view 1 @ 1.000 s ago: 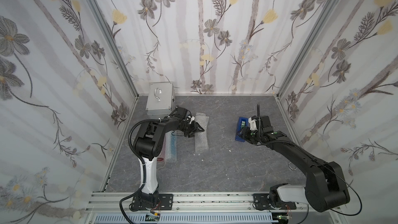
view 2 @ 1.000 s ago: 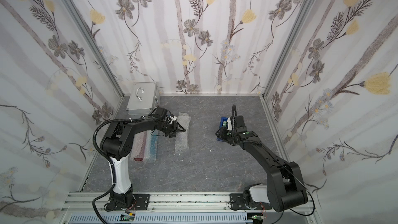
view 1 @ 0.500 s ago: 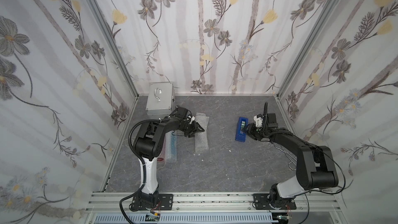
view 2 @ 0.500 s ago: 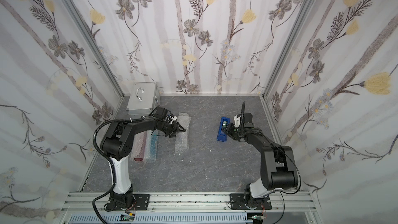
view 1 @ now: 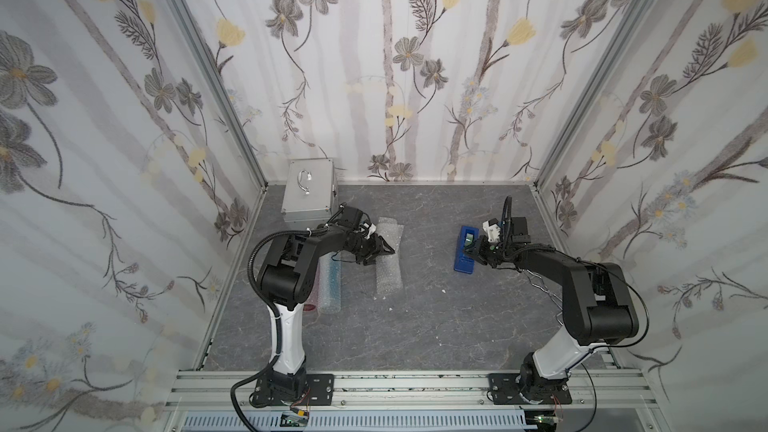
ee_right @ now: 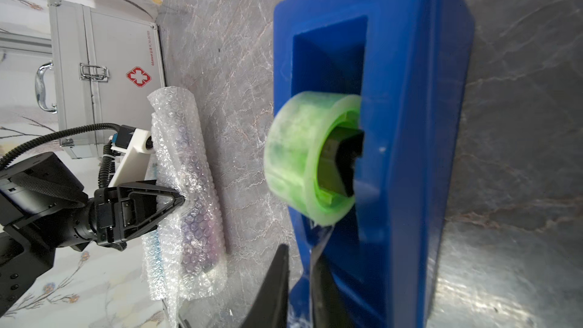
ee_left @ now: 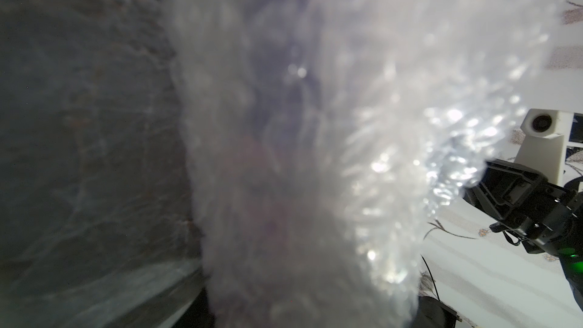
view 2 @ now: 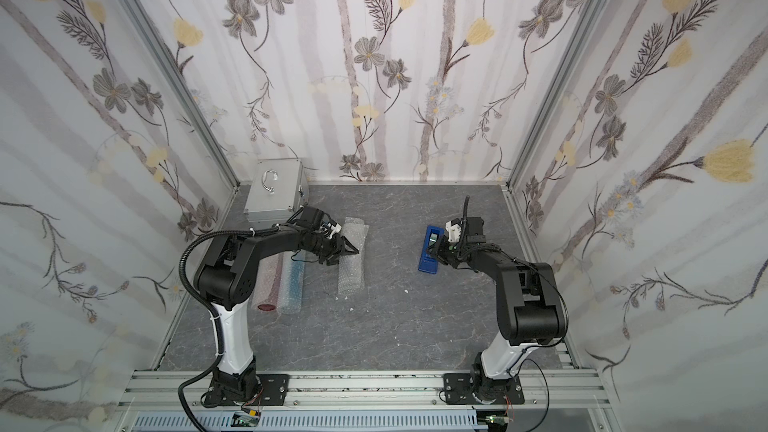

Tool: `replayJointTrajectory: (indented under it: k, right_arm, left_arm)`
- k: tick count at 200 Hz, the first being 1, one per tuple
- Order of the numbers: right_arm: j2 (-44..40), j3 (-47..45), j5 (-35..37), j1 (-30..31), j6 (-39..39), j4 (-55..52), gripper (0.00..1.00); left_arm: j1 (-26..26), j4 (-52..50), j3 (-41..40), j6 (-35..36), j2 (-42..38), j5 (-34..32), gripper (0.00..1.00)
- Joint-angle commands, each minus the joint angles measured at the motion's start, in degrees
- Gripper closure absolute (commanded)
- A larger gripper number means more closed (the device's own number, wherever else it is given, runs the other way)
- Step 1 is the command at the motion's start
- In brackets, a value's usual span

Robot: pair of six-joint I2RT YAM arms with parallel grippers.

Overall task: Wrap wine bottles in bubble wrap
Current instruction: Tear off the tape using the Tape Cutter.

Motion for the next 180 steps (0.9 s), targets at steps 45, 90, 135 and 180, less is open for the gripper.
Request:
replayJointTrajectory:
  k: [45, 90, 135, 180]
  right_arm:
    - [-1.62, -1.35, -8.99, -1.96, 6.54, 8.83, 1.00]
    - [-4.11, -1.81, -9.77, -2.01, 9.09, 8.61, 1.00]
    - [-5.27, -1.72, -11.62, -2.04, 10.86, 9.11, 1.00]
    - [-5.53, 1.81, -12.56, -2.49, 12.43, 8.33, 1.00]
  left_arm:
    - [-0.26, -7.84, -0.69, -0.09, 1.29, -9.20, 0.98]
    - [-0.38, -7.81, -0.73, 0.03, 1.20, -9.27, 0.98]
    - [-0.40, -7.84, -0.82, -0.10, 1.14, -9.46, 0.98]
    - [-0.39, -7.84, -0.99, 0.01, 0.76, -9.71, 0.98]
